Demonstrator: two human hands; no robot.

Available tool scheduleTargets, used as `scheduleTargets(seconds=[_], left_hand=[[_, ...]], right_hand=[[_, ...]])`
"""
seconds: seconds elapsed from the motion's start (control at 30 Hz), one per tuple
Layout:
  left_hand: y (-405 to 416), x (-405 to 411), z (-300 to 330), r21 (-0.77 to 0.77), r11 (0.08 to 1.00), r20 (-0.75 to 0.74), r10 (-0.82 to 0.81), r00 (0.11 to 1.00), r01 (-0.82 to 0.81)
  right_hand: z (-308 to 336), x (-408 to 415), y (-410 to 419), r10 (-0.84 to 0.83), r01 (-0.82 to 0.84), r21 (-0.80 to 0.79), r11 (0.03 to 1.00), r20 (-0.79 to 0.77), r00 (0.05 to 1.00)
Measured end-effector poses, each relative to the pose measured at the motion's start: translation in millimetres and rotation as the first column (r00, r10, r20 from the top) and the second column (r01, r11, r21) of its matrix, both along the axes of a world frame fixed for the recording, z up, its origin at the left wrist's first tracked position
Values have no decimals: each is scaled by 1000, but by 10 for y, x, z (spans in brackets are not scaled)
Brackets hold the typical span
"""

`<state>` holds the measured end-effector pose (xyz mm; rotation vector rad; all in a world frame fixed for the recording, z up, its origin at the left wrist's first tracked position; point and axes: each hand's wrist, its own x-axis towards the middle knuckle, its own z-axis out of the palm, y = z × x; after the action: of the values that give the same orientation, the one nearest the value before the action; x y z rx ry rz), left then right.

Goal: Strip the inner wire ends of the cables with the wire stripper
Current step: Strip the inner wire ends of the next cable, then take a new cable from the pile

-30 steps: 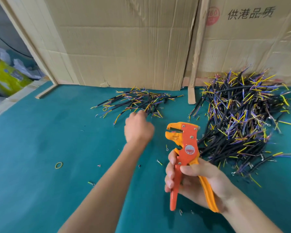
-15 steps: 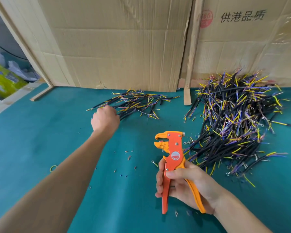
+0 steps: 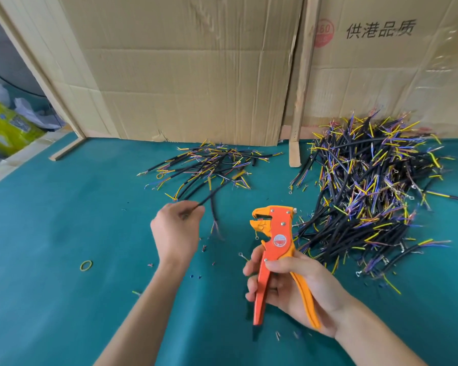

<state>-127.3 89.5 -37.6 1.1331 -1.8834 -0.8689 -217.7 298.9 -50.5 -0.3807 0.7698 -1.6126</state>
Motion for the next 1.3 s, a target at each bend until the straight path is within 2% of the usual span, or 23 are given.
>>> scheduleTargets(seconds=[0.07,0.1,0.23,0.37,0.47,0.6,0.7,0.8,0.93,1.0,1.07,1.13,1.2,1.3], left_hand=[[96,56,-81,-113,993,17,-23,1000,25],[124,80,-107,-123,991,10,-46,999,47],[296,195,-204,-41,991,-58,-131,990,129],[551,223,-264,49,976,-138,-202,970,210],[786,184,-313,60,967,-147,-236,961,246],[984,185,-394,-33,952,-8,-306,952,306],[1006,206,-409,-119,925,80,-354,932,361],[1014,216,-422,-184,909,110,-360,926,375],[1041,229,-405,-176,860,131,-462,877,479],[1076,217,-359,-88,842,8,-534,845,533],[1067,175,-296,64,812,-201,-559,804,580],[1018,105,-227,201,730,-360,-565,743,653],[978,14,-179,262,652,-456,-565,687,711],[971,-134,-155,310,635,-515,-513,687,707]], right_hand=[[-1,-12,-7,-70,69,14,997,26,997],[-1,-30,-13,-113,112,25,993,41,993],[9,-95,-27,-270,266,93,960,43,962],[16,-154,5,-363,372,133,919,-82,928],[19,-140,48,-333,344,94,934,-117,936],[79,-95,39,-349,352,-16,936,-184,919],[134,-110,45,-370,371,-42,928,-226,901],[188,-141,96,-355,350,-64,935,-196,914],[263,-197,171,-265,241,-163,957,-153,952],[285,-198,188,-193,160,-176,971,-193,962],[289,-184,188,-125,87,-162,983,-239,963],[276,-172,184,-63,23,-150,988,-266,962],[257,-188,182,-33,-5,-140,990,-264,964],[254,-231,191,-52,21,-128,992,-241,969]])
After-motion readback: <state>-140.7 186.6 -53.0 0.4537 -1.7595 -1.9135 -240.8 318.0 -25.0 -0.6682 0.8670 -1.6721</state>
